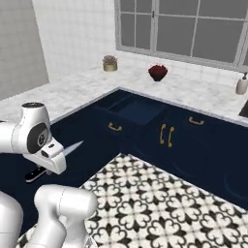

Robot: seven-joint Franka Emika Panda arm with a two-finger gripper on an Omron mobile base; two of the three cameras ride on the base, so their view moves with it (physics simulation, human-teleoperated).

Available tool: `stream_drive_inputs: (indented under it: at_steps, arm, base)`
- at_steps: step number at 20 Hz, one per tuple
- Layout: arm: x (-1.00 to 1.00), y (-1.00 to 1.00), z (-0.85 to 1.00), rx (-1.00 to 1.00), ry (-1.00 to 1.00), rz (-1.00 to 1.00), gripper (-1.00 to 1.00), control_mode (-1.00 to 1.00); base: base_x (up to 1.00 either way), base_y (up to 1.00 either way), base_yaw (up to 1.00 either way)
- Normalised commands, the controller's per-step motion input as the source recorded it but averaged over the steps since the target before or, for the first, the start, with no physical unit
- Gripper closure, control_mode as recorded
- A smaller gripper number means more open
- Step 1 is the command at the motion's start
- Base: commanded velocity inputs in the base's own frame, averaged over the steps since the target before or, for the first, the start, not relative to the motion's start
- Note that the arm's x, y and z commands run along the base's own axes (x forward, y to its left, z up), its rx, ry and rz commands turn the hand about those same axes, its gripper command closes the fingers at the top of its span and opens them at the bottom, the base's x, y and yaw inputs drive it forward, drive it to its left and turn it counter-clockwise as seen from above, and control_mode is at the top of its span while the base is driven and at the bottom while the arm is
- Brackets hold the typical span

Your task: Pick up the knife from the drawer and place it on the cutting board. Then place the meat from the plate to the cutting board.

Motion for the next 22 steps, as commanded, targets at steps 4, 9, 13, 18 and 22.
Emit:
stream_drive_inputs:
  at_steps: [4,9,13,18,22]
  arm:
    - [0.0,0.0,0.0,0.0,0.0,0.0,1.0,1.0]
    - [0.0,0.0,0.0,0.0,0.0,0.0,1.0,1.0]
    - [0.0,0.0,0.0,0.0,0.0,0.0,1.0,1.0]
    - [0.0,0.0,0.0,0.0,0.0,0.0,1.0,1.0]
    - [0.0,0.0,0.0,0.0,0.0,0.0,1.0,1.0]
  base:
    - [0.05,0.0,0.73]
    - [0.48,0.06,0.66]
    - [0.68,0.23,0.58]
    - [0.9,0.46,0.5]
    - [0.32,0.35,0.41]
